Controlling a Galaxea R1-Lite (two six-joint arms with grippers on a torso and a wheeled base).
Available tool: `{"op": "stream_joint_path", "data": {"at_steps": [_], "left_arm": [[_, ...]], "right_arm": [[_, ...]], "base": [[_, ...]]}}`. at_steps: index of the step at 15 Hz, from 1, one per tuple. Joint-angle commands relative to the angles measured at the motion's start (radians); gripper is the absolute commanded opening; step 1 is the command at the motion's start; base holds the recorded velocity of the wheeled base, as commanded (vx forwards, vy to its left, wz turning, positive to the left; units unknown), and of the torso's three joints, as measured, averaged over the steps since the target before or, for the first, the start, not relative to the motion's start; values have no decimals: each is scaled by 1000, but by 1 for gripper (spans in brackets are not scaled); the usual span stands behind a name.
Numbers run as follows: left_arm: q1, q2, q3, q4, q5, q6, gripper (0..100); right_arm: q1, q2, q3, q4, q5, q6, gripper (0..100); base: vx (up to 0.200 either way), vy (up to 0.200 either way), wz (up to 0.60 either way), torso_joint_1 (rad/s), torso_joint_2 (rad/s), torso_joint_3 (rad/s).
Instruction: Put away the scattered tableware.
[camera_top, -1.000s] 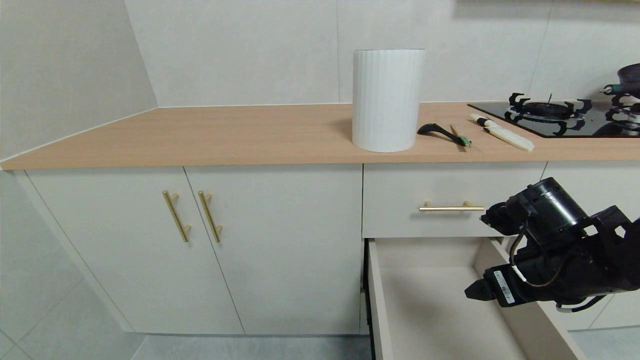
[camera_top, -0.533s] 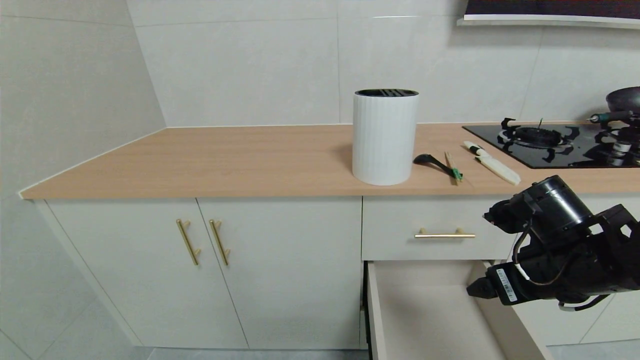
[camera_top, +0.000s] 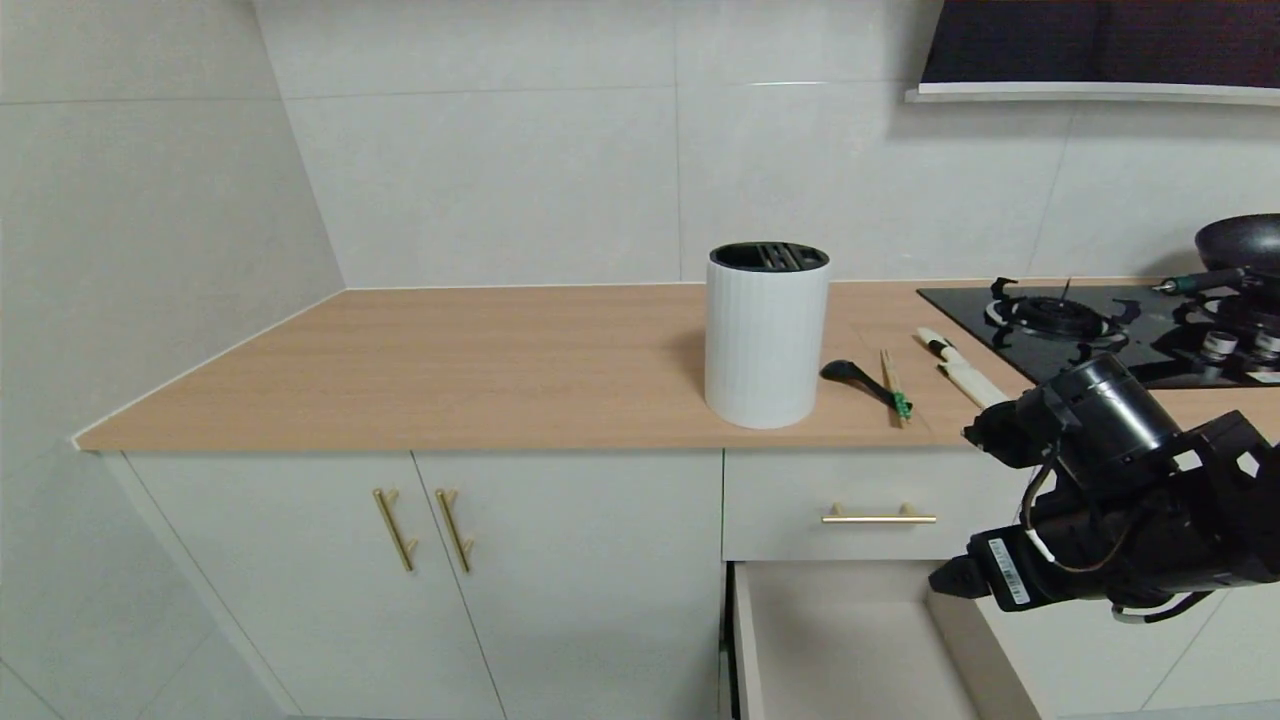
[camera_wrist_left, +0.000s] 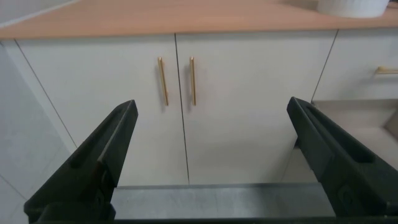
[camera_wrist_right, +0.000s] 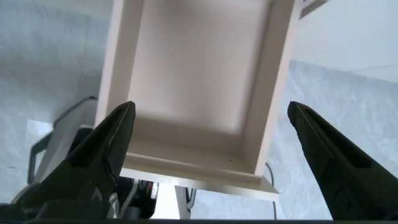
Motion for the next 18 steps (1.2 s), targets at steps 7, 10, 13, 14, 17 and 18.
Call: {"op": "stream_joint_path", "data": {"at_steps": [7,10,13,14,17,18], "left_arm": [[0,0,0,0,0,0,100],[0,0,0,0,0,0,100],[0,0,0,0,0,0,100],[0,0,0,0,0,0,100],[0,0,0,0,0,0,100],[0,0,0,0,0,0,100]], "right_arm": [[-43,155,-297,-107,-5,-6,100],[-67,321,-581,34,-40,169,100],[-95,466,-684,39,-164,234,100],[-101,483,-693,39,-164,234,100],[-129,557,-748,34,-169,256,100],[-130,568,-756,32,-169,261,100]], "base": [[0,0,0,42,-102,-61],[0,0,0,0,0,0],[0,0,0,0,0,0],[0,0,0,0,0,0],[0,0,0,0,0,0],[0,0,0,0,0,0]]}}
